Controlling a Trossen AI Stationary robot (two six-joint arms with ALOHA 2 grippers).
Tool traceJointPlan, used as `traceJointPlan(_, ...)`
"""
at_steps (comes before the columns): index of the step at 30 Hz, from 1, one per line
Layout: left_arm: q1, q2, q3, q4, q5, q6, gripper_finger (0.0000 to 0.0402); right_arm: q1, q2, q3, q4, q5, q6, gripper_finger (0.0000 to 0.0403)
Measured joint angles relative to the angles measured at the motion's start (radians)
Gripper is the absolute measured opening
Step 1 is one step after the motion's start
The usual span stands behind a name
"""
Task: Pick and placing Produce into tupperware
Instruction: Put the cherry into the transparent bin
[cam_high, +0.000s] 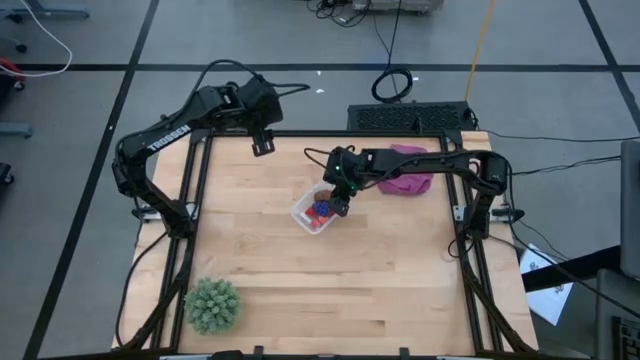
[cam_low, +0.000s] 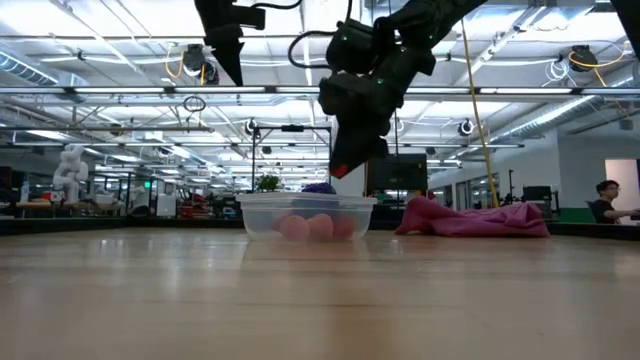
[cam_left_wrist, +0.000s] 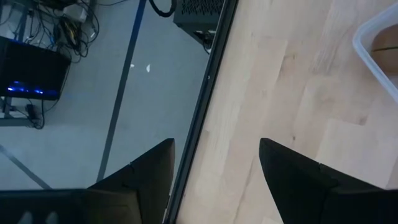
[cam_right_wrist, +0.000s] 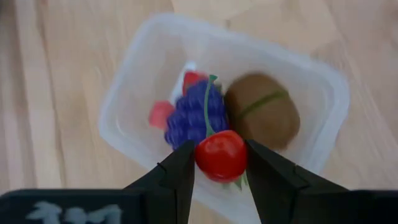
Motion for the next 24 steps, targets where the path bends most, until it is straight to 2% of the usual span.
traceJointPlan(10, 0.000, 0.000, 0.000, -0.001, 0.012, -0.001, 0.0239, 0.012, 0.000, -0.001, -0.080, 0.001, 0.022, 0.0123)
traceJointPlan(24, 0.000, 0.000, 0.000, -0.001, 0.021, 0.002, 0.0239, 0.015, 0.000, -0.059, -0.016, 0.002, 0.027, 0.0123)
